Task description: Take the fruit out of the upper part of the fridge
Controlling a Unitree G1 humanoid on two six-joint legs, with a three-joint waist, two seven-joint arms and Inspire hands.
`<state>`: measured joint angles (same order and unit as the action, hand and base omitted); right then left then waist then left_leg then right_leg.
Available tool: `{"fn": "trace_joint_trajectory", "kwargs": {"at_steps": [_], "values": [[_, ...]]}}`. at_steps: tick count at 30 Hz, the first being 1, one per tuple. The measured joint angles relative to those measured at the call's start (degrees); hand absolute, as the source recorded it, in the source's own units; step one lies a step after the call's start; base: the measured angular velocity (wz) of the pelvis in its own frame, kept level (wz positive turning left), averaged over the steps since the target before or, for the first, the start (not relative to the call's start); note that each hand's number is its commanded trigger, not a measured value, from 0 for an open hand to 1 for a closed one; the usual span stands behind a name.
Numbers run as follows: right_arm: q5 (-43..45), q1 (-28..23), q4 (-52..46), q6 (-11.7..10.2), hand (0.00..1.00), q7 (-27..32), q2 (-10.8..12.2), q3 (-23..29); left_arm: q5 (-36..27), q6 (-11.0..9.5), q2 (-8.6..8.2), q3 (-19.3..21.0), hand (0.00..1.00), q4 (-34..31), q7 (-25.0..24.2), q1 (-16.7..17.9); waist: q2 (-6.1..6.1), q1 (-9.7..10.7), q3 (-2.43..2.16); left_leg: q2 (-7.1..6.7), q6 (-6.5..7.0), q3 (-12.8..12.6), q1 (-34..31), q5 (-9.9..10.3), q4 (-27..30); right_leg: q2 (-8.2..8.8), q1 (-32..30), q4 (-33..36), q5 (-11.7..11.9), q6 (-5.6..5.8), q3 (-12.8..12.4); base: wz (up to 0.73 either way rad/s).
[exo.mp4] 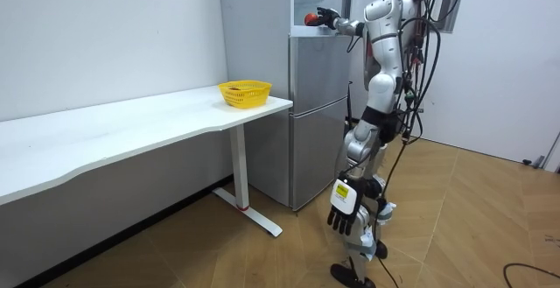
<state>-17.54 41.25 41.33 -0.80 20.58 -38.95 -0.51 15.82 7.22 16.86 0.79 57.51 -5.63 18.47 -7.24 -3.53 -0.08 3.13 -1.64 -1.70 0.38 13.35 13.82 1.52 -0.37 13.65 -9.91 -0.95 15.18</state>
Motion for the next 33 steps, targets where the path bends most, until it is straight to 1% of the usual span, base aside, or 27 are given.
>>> {"fn": "trace_joint_trajectory", "kwargs": {"at_steps": [3, 7, 13, 16, 18, 20, 24, 25, 27, 33], "values": [[0.0, 1.5, 1.8, -0.2, 0.0, -0.9, 0.0, -1.0, 0.1, 0.2, 0.0, 0.0, 0.0, -0.1, 0.0, -0.1, 0.27, -0.1, 0.12, 0.01, -0.04, 0.2, -0.2, 0.0, -0.1, 0.02, -0.2, 0.0, 0.0, -0.01, 0.4, 0.0], [0.0, 2.1, 2.9, -0.5, 0.0, -2.6, -0.7, -1.1, 0.5, 0.2, 0.0, 0.0, 0.0, 0.0, 0.1, -0.6, 0.27, -0.2, 0.1, 0.06, -0.21, 0.5, -0.7, -0.1, -0.1, 0.05, -0.4, 0.0, 0.1, -0.18, 1.1, 0.05], [0.0, 2.4, 3.0, -0.9, 0.0, -4.7, -1.2, -2.7, 0.5, 0.2, 0.01, 0.0, 0.0, 0.4, 0.4, -1.1, 0.22, -0.1, 0.13, 0.15, -0.43, 0.6, -0.6, -0.4, -0.2, 0.1, -0.3, 0.0, 0.2, -0.3, 2.1, 0.0], [0.0, 2.4, 3.0, -0.9, 0.0, -5.4, -1.2, -2.8, 0.5, 0.2, 0.01, 0.0, 0.0, 0.4, 0.4, -1.4, 0.04, -0.1, 0.25, 0.15, -0.44, 0.5, -0.6, -0.4, -0.1, 0.09, -0.3, -0.1, 0.2, -0.35, 2.1, 0.0], [0.0, 2.4, 3.0, -0.9, 0.0, -5.6, -1.2, -2.7, 0.5, 0.2, 0.01, 0.0, 0.0, 0.3, 0.4, -1.5, -0.22, -0.1, 0.41, 0.14, -0.44, 0.5, -0.7, -0.4, -0.1, 0.09, -0.3, -0.3, 0.2, -0.37, 2.1, 0.0], [-0.1, 2.4, 3.2, -1.1, 0.0, -5.8, -1.2, -2.7, 0.5, 0.1, 0.04, 0.0, 0.0, 0.3, 0.4, -1.6, -0.34, -0.1, 0.46, 0.18, -0.44, 0.4, -0.7, -0.4, -0.1, -0.06, -0.1, -1.0, 0.3, -0.62, 2.1, 0.0], [-0.4, 2.4, 4.6, -1.6, 0.0, -7.2, -1.5, -2.8, 0.4, -0.2, 0.39, 0.0, 0.0, 0.3, 0.4, -1.7, -0.59, -0.1, 0.34, 0.18, -0.44, 0.4, -0.6, -0.4, 0.0, -0.08, -0.1, -1.0, 0.3, -0.61, 2.1, 0.0], [-0.4, 2.4, 5.0, -1.8, 0.0, -7.4, -1.5, -2.8, 0.4, -0.3, 0.41, -0.2, 0.0, 0.4, 0.4, -1.8, -0.65, -0.1, 0.36, 0.18, -0.43, 0.4, -0.6, -0.4, 0.0, -0.07, -0.1, -1.0, 0.3, -0.61, 2.1, 0.0], [-0.4, 2.4, 5.7, -2.4, 0.0, -8.1, -1.5, -2.9, 0.0, -0.4, 0.49, -0.7, 0.0, 0.6, 0.3, -2.1, -0.69, -0.2, 0.53, 0.18, -0.42, 0.3, 0.0, -0.4, -0.2, -0.06, 0.3, -1.0, 0.3, -0.6, 2.1, 0.0], [-0.3, 2.4, 6.7, -3.1, 0.0, -9.2, -1.7, -3.0, 0.0, -1.3, 0.56, -1.1, 0.0, 0.6, 0.2, -2.3, -0.68, -0.6, 0.56, 0.19, -0.43, 0.3, 0.2, -0.4, -0.2, -0.08, 0.5, -1.1, 0.3, -0.58, 2.0, 0.0]]}}
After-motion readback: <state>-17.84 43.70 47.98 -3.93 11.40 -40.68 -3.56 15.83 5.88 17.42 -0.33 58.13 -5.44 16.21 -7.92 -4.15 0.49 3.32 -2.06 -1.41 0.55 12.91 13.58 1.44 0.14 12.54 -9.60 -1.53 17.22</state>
